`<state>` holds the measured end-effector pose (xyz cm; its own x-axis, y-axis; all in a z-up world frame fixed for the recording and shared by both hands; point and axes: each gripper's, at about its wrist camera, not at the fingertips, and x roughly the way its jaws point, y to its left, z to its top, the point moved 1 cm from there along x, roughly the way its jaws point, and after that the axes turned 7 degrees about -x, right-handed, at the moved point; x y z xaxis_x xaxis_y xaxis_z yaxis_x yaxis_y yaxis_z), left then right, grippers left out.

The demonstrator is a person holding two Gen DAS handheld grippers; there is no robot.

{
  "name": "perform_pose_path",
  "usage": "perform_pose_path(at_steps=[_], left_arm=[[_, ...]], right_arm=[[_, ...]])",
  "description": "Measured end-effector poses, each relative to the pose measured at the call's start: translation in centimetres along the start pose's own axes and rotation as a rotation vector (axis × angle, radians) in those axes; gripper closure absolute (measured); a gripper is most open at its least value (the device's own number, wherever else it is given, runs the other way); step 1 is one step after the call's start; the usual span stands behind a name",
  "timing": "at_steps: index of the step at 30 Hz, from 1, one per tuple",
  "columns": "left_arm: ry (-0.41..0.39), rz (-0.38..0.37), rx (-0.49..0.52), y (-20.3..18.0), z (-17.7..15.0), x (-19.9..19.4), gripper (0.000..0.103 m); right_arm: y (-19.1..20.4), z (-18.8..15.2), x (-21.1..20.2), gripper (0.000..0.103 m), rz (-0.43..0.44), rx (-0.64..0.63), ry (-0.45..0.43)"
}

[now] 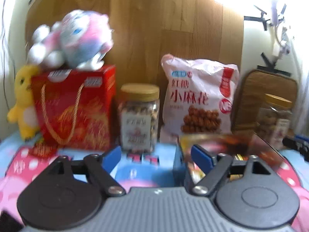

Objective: Organize snacks
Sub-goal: 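Grasp the green cracker packet with the left gripper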

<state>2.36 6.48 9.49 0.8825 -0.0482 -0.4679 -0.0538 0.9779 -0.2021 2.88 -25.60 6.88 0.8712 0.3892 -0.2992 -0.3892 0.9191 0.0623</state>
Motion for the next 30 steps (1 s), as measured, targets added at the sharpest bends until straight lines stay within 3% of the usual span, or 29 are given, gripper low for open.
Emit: perform_pose_path(at_steps=[4, 8, 12, 14, 18, 19, 22, 25, 30], left_arm=[[0.134, -0.153, -0.08, 2.6, -3.1, -3.7, 0.026], [0.222, -0.312, -0.021, 2.3, -6.9, -6.9, 0.034], [0.329, -0.443, 0.005, 0.9, -9.7, -8.0, 0.034], [0.366, -0.492, 0.021, -0.1, -10.5, -7.9, 0.043], [0.421, -0.527, 0.043, -2.1, -11.5, -6.7, 0.045], [0.444, -0.523, 0.05, -2.5, -12.0, -6.4, 0.052], [0.477, -0.524, 0.042, -3.4, -12.9, -5.9, 0.06], [0.513, -0.572, 0.042, -4.5, -13.1, -6.1, 0.061], [0.534, -0.581, 0.063, -6.2, -13.2, -5.5, 0.056]], right_arm=[[2.0, -4.1, -4.1, 0.031, 0.225, 0.033, 0.118], [4.8, -7.6, -7.2, 0.031, 0.336, -0.021, 0.206], [7.2, -9.3, -9.4, 0.031, 0.344, -0.107, 0.239], [8.0, -9.9, -10.0, 0.031, 0.364, -0.122, 0.252], [9.7, -10.6, -9.9, 0.032, 0.328, -0.198, 0.263], [10.0, -10.8, -10.1, 0.033, 0.315, -0.216, 0.257], [9.9, -11.0, -10.4, 0.046, 0.282, -0.236, 0.244], [8.2, -11.1, -10.5, 0.048, 0.245, -0.189, 0.236], [6.3, -11.4, -10.9, 0.05, 0.227, -0.142, 0.221]])
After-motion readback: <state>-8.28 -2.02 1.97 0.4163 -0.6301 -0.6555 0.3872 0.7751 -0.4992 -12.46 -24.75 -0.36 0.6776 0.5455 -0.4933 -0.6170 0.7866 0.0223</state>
